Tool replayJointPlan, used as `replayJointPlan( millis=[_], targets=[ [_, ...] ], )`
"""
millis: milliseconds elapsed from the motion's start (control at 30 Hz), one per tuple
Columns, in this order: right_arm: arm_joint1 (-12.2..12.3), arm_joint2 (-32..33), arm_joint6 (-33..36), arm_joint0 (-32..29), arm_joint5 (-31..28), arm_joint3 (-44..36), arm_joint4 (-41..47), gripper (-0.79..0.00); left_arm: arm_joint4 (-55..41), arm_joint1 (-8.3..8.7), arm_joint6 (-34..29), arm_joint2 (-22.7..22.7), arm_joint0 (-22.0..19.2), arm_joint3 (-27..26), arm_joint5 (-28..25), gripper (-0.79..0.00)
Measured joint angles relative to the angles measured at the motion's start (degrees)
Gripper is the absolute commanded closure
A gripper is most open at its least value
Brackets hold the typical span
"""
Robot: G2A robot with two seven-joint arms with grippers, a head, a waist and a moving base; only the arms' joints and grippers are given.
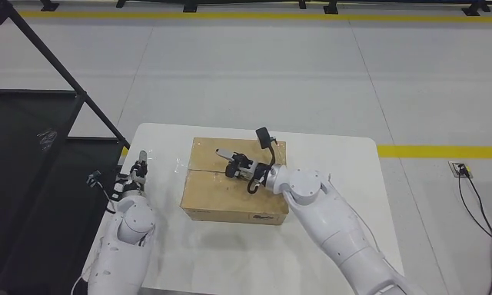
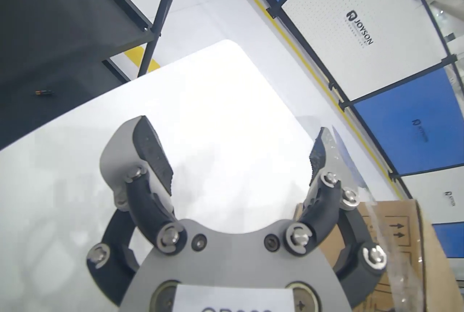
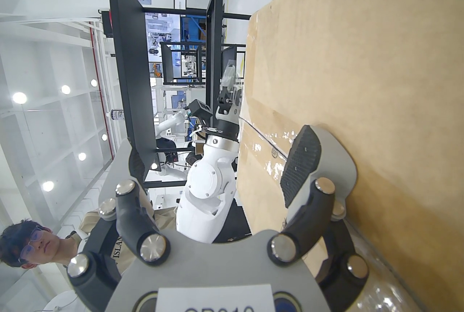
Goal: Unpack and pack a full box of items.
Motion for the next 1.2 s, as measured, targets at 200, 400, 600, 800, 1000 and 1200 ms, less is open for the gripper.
replayJointPlan(
  millis=[200, 400, 600, 800, 1000, 1200],
  targets=[
    [0.10, 0.50, 0.30, -0.21, 0.17, -0.34, -0.33, -0.785, -3.42, 0.10, 0.58, -2.18, 1.69, -5.09, -2.30, -0.785],
    [0.20, 1.03, 0.51, -0.44, 0.02, -0.58, -0.45, -0.785, -6.45, 0.14, 0.40, -3.63, 4.77, -11.74, -5.34, -0.785],
    [0.35, 1.63, 0.54, -0.95, -0.41, -1.38, -0.62, -0.785, -8.29, 0.13, -0.09, -4.41, 6.98, -16.61, -5.78, -0.785],
    [0.55, 2.21, 0.67, -1.61, -0.47, -2.21, -0.86, -0.785, -8.33, 0.10, 0.16, -4.39, 7.39, -17.50, -5.39, -0.785],
    [0.86, 3.01, 0.71, -2.21, -0.47, -2.85, -1.20, -0.785, -6.17, 0.46, -2.99, -3.55, 11.12, -18.96, -11.99, -0.785],
    [1.22, 3.97, 1.04, -2.57, -0.48, -3.30, -1.32, -0.785, -20.80, 0.50, -11.59, -6.03, 15.29, -18.74, -19.17, -0.785]
  ],
)
